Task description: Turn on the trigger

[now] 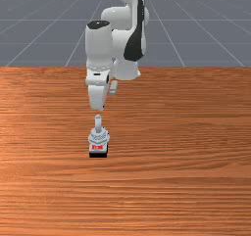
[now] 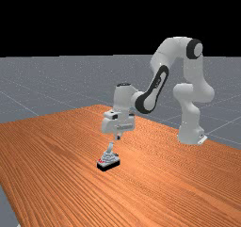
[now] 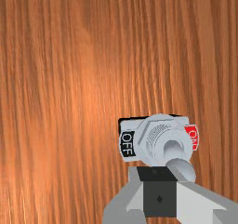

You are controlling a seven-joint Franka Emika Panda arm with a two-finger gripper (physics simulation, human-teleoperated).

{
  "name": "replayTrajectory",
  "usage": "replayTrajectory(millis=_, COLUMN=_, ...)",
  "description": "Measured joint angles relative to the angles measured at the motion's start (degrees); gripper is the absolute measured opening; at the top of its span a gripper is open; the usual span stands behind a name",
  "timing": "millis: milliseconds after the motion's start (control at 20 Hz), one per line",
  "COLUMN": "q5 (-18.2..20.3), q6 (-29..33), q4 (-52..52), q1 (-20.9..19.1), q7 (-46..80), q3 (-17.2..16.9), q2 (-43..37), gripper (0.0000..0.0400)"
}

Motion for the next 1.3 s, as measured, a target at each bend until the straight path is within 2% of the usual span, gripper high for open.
replayTrajectory(millis=200, q5=-0.14, q6=1.34, q4=-3.85, q1=-0.02, q7=-0.54, q3=-0.04, q2=-2.69, gripper=0.0)
replayTrajectory(millis=250, q5=1.15, q6=-0.82, q4=-2.77, q1=-0.83, q7=-1.69, q3=0.63, q2=-2.15, gripper=0.0)
replayTrajectory(millis=300, q5=0.62, q6=-3.96, q4=-0.78, q1=-0.94, q7=-1.09, q3=0.53, q2=-0.6, gripper=0.0)
replayTrajectory(millis=500, q5=3.73, q6=-0.14, q4=-1.11, q1=-2.18, q7=-3.4, q3=2.35, q2=2.49, gripper=0.0)
replayTrajectory(millis=550, q5=6.66, q6=2.18, q4=-2.08, q1=-3.59, q7=-6.12, q3=4.05, q2=2.22, gripper=0.0)
replayTrajectory(millis=600, q5=7.1, q6=1.96, q4=-1.96, q1=-3.93, q7=-6.68, q3=4.32, q2=2.25, gripper=0.0)
replayTrajectory(millis=650, q5=5.52, q6=2.67, q4=-2.16, q1=-2.52, q7=-3.22, q3=2.76, q2=2.41, gripper=0.0)
replayTrajectory(millis=700, q5=5.63, q6=2.61, q4=-2.04, q1=-2.67, q7=-3.03, q3=2.61, q2=2.51, gripper=0.0)
replayTrajectory(millis=900, q5=7.31, q6=4.59, q4=-2.82, q1=-4.66, q7=-7.46, q3=3.92, q2=1.94, gripper=0.0)
replayTrajectory(millis=950, q5=5.31, q6=1.76, q4=-1.9, q1=-4.45, q7=-8.24, q3=3.31, q2=1.78, gripper=0.0)
replayTrajectory(millis=1000, q5=4.88, q6=1.31, q4=-1.93, q1=-4.36, q7=-8.47, q3=3.13, q2=1.3, gripper=0.0)
replayTrajectory(millis=1300, q5=5.34, q6=-1.35, q4=4.22, q1=-5.06, q7=-7.58, q3=3.65, q2=4.77, gripper=0.0)
